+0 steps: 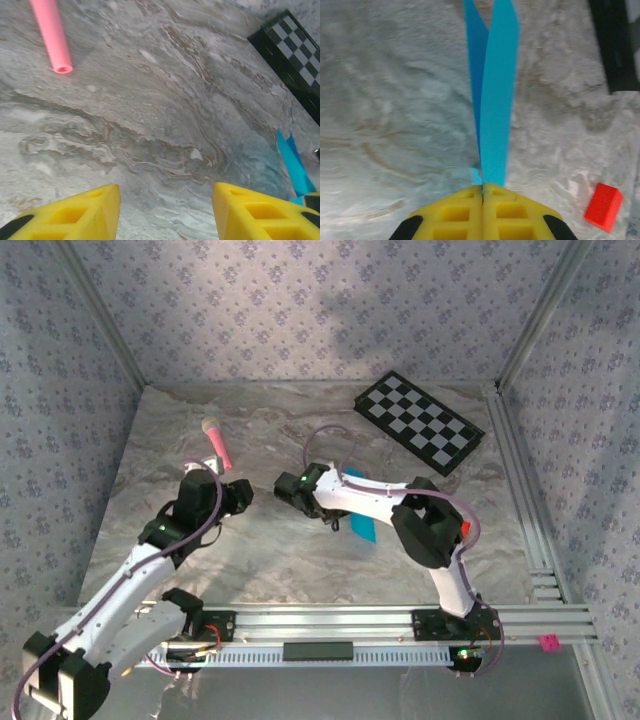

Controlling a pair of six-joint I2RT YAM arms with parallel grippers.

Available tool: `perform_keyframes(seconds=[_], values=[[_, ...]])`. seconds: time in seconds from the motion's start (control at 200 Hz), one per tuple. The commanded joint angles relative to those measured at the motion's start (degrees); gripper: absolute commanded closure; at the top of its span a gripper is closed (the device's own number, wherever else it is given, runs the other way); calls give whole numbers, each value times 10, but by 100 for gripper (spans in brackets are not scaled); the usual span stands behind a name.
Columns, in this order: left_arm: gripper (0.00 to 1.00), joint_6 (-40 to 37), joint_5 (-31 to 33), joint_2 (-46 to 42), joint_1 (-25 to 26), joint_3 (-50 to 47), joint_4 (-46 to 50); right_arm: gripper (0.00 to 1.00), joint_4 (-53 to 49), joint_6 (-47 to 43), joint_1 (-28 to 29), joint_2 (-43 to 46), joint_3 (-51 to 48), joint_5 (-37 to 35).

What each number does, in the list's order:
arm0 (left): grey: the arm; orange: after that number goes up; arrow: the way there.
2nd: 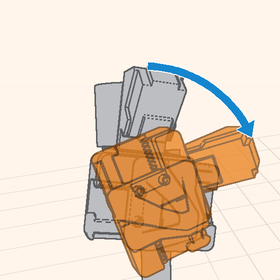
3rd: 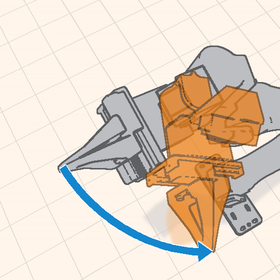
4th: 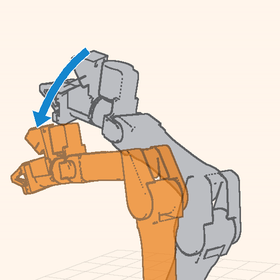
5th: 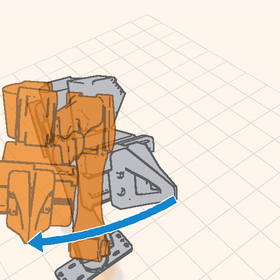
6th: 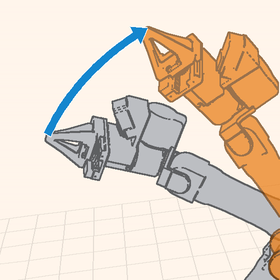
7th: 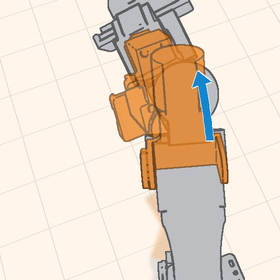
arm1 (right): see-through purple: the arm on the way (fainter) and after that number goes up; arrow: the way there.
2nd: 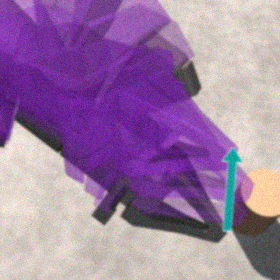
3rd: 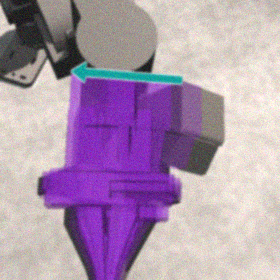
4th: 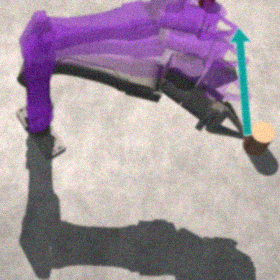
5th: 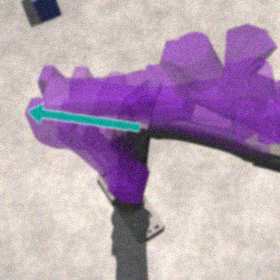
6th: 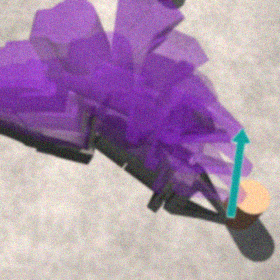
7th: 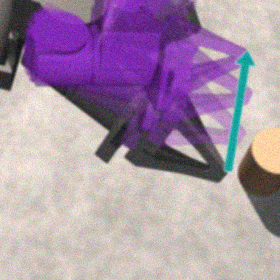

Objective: Fold a paper plane with a square sheet of paper (pick it up from the middle)
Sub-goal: Turn over the paper at the center of the table.

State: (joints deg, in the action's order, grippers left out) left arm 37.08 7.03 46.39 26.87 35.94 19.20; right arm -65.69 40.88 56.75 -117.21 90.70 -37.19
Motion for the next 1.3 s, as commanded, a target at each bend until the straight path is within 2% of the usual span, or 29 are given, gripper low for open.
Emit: perform_keyframes(seconds=[0.0,0.275,0.41,0.485,0.625,0.755,0.85,1.014,1.069,1.134,1.294], values=[[47,18,45,-39,-8,-14,23,97,19,-9,7,-16,27,52],[46,30,35,-55,-12,-18,31,94,101,-22,2,-36,39,156],[45,22,21,-43,-12,-9,34,87,151,-28,-11,-30,23,218],[43,21,11,-24,-12,-2,36,83,209,-37,-16,1,-10,252],[42,22,-32,51,-15,32,61,64,338,-44,-37,96,-108,323],[42,25,-103,117,-16,48,39,62,424,-36,-70,190,-215,366],[43,29,-155,162,-16,57,11,64,521,-18,-105,254,-324,433],[46,41,-267,266,-16,85,-33,80,651,53,-184,305,-461,515],[51,48,-313,311,-13,100,-45,86,683,69,-204,306,-487,540],[52,48,-348,352,-5,116,-55,89,711,83,-218,303,-509,560],[52,41,-368,422,19,156,-46,91,741,89,-234,282,-525,585]])
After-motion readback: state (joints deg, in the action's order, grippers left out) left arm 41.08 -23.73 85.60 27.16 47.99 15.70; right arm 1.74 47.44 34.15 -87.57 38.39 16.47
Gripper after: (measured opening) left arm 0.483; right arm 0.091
